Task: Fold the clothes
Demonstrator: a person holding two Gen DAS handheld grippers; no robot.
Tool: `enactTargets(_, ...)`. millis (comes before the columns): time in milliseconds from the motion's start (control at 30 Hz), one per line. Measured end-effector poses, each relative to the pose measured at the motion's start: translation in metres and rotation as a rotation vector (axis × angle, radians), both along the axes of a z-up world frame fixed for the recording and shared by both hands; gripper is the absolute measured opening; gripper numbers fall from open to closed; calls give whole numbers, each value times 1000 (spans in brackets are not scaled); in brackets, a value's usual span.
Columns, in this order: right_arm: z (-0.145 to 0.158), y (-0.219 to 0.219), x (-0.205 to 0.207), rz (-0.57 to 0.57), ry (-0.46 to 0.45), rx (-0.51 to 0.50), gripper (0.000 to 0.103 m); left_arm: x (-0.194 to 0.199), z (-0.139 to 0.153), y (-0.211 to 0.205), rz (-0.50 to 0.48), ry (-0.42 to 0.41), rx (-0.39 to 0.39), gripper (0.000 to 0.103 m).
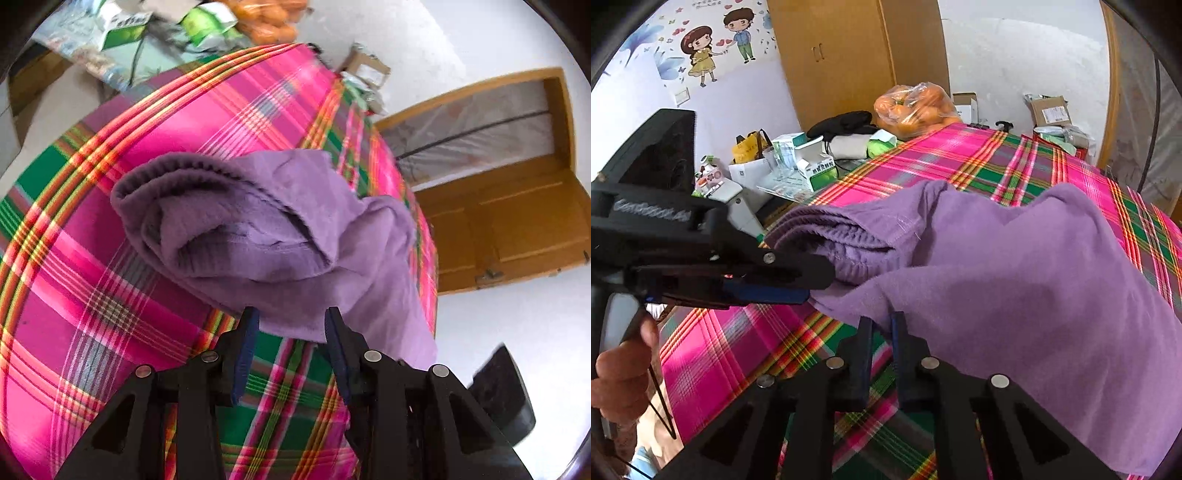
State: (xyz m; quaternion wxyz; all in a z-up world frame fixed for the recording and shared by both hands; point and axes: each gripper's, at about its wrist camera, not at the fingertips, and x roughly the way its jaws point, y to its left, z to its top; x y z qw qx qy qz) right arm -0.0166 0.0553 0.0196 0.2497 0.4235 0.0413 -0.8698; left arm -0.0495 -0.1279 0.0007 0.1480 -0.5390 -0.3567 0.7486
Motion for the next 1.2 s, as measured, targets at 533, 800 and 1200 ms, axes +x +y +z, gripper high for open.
enactTargets(533,-22,43,9,-129,-48,19,22,-2,-29,-1,97,-126,121,38)
enactTargets(800,-26,40,12,-121,-52,15,22,-10,-33,-6,200,-136,157,38)
enactTargets(1200,-26,49,16,-136,-41,22,22,-18,-33,-6,238,-134,183,9)
